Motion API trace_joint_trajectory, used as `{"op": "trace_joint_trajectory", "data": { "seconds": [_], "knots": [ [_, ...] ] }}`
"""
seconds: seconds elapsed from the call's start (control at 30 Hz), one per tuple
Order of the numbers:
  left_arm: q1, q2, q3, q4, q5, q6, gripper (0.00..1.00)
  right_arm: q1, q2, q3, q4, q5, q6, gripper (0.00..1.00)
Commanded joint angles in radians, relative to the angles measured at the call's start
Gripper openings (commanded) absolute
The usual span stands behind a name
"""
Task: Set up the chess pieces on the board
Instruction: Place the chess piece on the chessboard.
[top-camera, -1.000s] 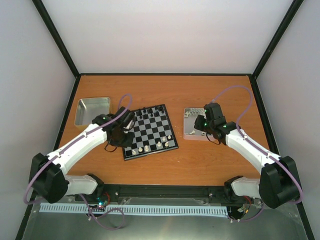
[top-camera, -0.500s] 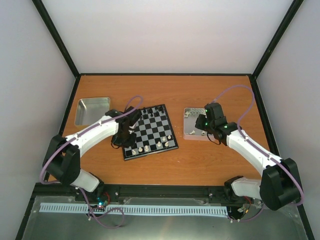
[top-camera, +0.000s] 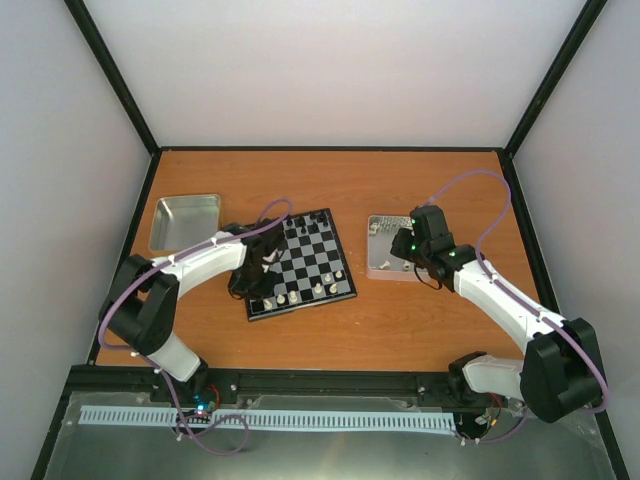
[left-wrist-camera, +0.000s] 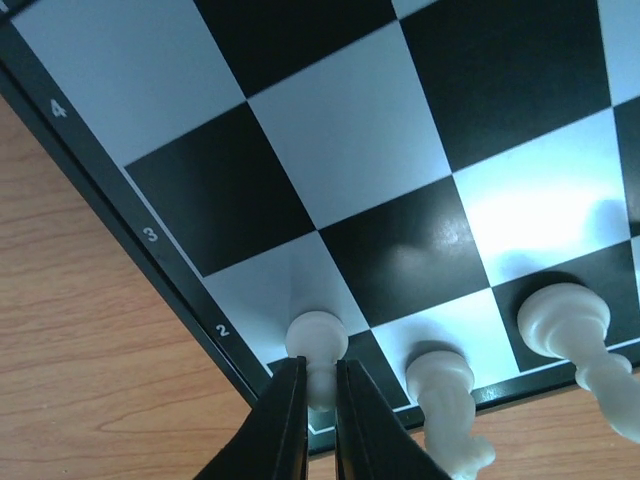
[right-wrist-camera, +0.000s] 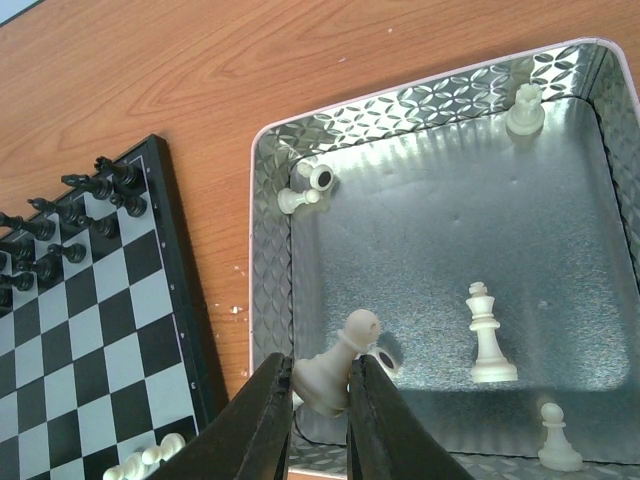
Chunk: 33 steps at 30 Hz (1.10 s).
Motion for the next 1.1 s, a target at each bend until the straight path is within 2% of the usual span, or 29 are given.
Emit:
{"op": "trace_joint_trajectory", "data": {
  "seconds": [0.0,0.4,0.67,0.93,1.07],
  "knots": [
    [0.023,-0.009,0.000,0.033,-0.018,0.010,0.01,-0.005,-0.026,-0.001,0.002,0.011,0.008,0.17],
    [0.045,0.026,0.002,0.059,-0.018,0.012,0.02,-0.004,-0.030,-0.007,-0.002,-0.003,0.015,0.17],
    [0.044,0.009,-0.004,0.062,-0.006,0.013,0.29,-0.004,-0.042,-0.007,-0.001,-0.014,0.015,0.17],
    [0.044,-0.066,0.065,0.032,-0.013,-0.006,0.36,-0.006,-0.046,0.000,-0.003,-0.016,0.014,0.17],
    [0.045,-0.117,0.130,-0.010,-0.091,-0.020,0.40,-0.004,-0.063,0.006,0.008,-0.036,-0.032,0.17]
  ]
}}
